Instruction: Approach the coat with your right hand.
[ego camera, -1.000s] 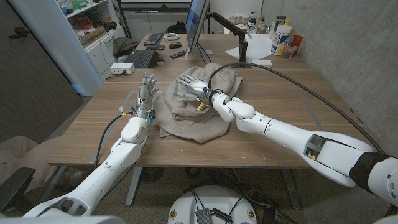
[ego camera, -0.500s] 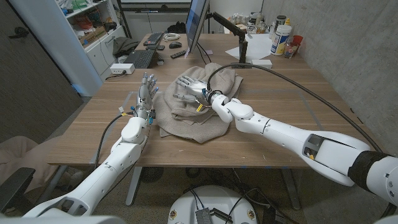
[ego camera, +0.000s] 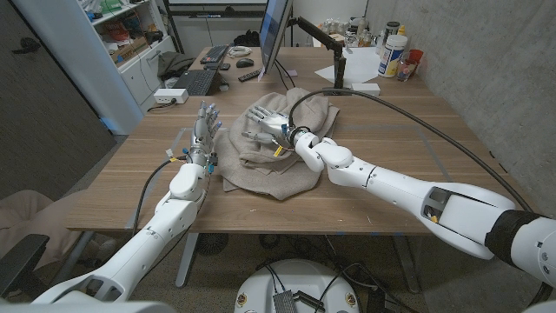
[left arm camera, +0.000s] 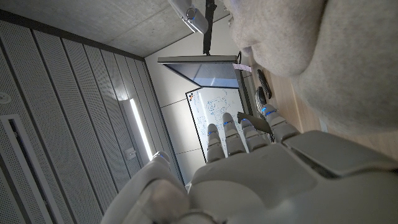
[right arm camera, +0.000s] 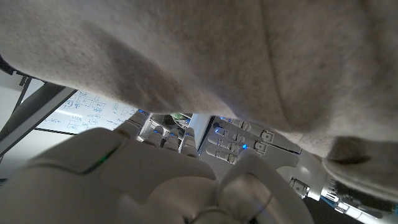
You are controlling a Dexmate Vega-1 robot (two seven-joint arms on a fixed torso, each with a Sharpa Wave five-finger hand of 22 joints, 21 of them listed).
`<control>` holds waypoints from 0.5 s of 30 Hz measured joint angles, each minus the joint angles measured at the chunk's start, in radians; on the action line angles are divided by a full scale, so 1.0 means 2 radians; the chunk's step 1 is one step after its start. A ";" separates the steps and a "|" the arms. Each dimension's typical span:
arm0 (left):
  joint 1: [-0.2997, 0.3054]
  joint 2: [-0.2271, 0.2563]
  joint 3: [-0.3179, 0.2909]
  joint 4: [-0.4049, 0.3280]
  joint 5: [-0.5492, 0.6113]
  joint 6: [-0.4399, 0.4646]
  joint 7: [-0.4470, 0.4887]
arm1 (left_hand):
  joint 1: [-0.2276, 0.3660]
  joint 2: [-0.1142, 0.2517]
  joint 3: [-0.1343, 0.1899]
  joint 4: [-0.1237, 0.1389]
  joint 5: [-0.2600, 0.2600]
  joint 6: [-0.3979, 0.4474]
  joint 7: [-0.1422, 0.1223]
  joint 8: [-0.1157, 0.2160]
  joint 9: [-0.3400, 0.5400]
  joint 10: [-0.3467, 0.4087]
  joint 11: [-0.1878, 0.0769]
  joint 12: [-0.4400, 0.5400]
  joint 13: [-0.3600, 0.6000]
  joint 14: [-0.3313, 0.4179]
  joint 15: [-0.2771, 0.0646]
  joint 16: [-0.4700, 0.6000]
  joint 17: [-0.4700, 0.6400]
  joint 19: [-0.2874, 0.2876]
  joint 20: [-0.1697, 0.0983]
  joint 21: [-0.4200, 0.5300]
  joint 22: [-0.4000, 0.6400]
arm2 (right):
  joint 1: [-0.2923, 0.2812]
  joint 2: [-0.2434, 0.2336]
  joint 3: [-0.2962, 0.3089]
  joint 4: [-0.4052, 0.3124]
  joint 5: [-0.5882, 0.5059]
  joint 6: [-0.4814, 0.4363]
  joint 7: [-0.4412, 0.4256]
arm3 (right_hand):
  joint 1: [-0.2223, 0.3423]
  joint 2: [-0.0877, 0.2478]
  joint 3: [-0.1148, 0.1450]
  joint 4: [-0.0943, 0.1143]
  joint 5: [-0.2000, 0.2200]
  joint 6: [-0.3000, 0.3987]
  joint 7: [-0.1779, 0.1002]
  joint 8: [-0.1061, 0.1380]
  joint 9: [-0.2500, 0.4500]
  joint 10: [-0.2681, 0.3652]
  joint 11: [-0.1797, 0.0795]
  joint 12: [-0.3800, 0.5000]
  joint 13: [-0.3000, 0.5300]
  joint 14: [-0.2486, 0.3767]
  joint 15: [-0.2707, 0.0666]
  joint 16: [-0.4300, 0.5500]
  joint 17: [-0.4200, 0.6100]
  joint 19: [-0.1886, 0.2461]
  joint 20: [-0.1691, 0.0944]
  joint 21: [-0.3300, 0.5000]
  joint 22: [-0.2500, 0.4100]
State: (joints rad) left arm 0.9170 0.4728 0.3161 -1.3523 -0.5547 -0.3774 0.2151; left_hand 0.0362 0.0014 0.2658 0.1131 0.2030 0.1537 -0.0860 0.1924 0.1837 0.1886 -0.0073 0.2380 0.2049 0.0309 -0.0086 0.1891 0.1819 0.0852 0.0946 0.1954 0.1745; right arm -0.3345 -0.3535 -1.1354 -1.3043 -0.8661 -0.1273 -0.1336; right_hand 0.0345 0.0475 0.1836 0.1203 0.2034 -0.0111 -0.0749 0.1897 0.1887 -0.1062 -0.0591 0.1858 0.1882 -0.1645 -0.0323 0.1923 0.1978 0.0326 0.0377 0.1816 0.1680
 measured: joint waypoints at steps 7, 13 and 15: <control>0.000 0.000 0.000 0.000 0.000 0.000 0.000 | 0.000 0.000 0.000 0.000 0.000 0.000 0.000 0.000 0.000 0.000 0.000 0.000 0.000 0.000 0.000 0.000 0.000 0.000 0.000 0.000 0.000 | 0.002 0.002 -0.003 0.002 -0.002 -0.005 0.003 | -0.002 -0.002 0.000 0.000 0.000 0.000 0.000 0.000 0.000 0.000 0.000 0.000 0.000 0.000 0.000 0.000 0.000 0.000 0.000 0.000 0.000; 0.000 0.000 0.000 0.000 -0.001 0.000 0.000 | 0.000 0.000 -0.002 -0.002 0.000 0.000 0.000 0.000 0.000 0.000 0.000 0.000 0.000 0.000 0.000 0.000 0.000 0.000 0.000 0.000 0.000 | 0.004 0.004 -0.006 0.004 -0.004 -0.008 0.005 | -0.002 -0.002 0.000 0.000 0.000 0.000 0.000 0.000 0.000 0.000 0.000 0.000 0.000 0.000 0.000 0.000 0.000 -0.004 0.004 0.000 0.000; 0.000 0.000 0.000 0.000 -0.001 0.000 0.000 | 0.000 0.000 -0.002 -0.002 0.000 0.000 0.000 0.000 0.000 0.000 0.000 0.000 0.000 0.000 0.000 0.000 0.000 0.000 0.000 0.000 0.000 | 0.005 0.005 -0.008 0.006 -0.004 -0.008 0.005 | -0.002 -0.002 0.000 0.000 0.000 0.000 0.000 0.000 0.000 0.000 0.000 0.000 0.000 0.000 0.000 0.000 0.000 -0.004 0.004 0.000 0.000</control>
State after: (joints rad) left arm 0.9178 0.4723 0.3161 -1.3524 -0.5563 -0.3774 0.2142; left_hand 0.0362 0.0015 0.2617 0.1090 0.2030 0.1537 -0.0860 0.1924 0.1836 0.1886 -0.0074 0.2380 0.2048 0.0309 -0.0086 0.1890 0.1819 0.0852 0.0946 0.1954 0.1745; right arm -0.3252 -0.3439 -1.1520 -1.2929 -0.8735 -0.1426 -0.1231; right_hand 0.0307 0.0437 0.1837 0.1202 0.2034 -0.0110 -0.0750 0.1897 0.1886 -0.1059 -0.0589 0.1857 0.1882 -0.1644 -0.0323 0.1923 0.1977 0.0256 0.0448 0.1816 0.1680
